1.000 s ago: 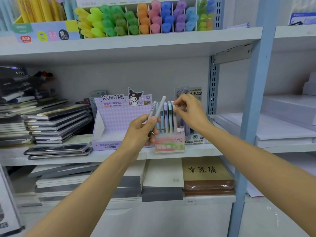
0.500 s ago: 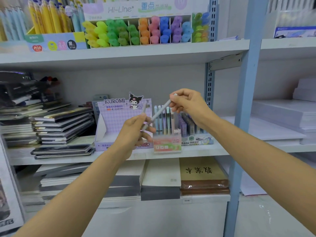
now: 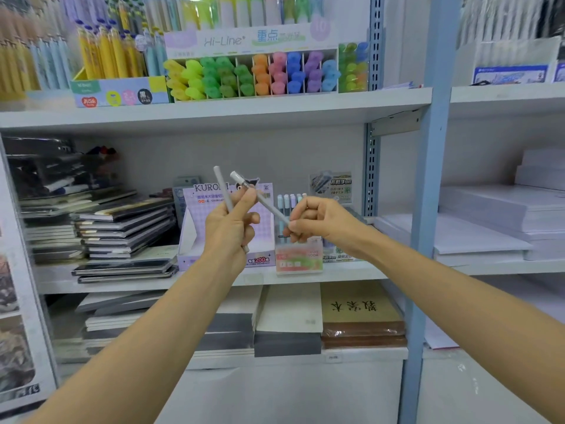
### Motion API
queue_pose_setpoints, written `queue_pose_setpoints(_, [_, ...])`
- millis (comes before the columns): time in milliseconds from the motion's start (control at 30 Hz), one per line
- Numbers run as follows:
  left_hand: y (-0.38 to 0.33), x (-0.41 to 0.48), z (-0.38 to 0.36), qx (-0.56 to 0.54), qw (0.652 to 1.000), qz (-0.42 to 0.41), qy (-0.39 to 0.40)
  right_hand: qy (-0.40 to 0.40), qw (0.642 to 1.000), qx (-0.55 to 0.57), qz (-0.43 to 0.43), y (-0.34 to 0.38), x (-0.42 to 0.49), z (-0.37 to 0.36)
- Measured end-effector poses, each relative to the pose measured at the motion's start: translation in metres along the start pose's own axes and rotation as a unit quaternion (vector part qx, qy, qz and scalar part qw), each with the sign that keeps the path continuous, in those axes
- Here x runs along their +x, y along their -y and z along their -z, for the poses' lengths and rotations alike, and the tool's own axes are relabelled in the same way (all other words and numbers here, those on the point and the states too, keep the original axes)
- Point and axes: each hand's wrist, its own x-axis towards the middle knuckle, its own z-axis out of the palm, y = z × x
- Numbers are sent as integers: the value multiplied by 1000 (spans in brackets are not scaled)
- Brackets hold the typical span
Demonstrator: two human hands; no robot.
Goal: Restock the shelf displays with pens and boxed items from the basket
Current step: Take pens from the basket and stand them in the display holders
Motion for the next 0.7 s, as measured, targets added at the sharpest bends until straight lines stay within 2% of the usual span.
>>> queue_pose_setpoints(67, [2, 1, 1, 40, 999, -13, 18, 10, 999, -44, -1, 0, 1, -1])
queue_pose_setpoints(200, [10, 2, 2, 149, 987, -32, 49, -87, 991, -84, 52, 10, 11, -1])
queue_pose_setpoints(267, [15, 3, 0, 186, 979, -37, 70, -95, 988, -98, 66, 16, 17, -1])
queue_pose_setpoints(400, [19, 7, -4, 212, 971, -51, 95, -101, 985, -125, 69, 16, 27, 5])
queue_pose_setpoints(567, [21, 19, -2, 203, 978, 12, 53, -230, 968, -28, 97, 17, 37, 31])
queue_pose_setpoints(700, [29, 20, 5, 233, 969, 8, 84, -265, 954, -116, 82, -4, 40, 39])
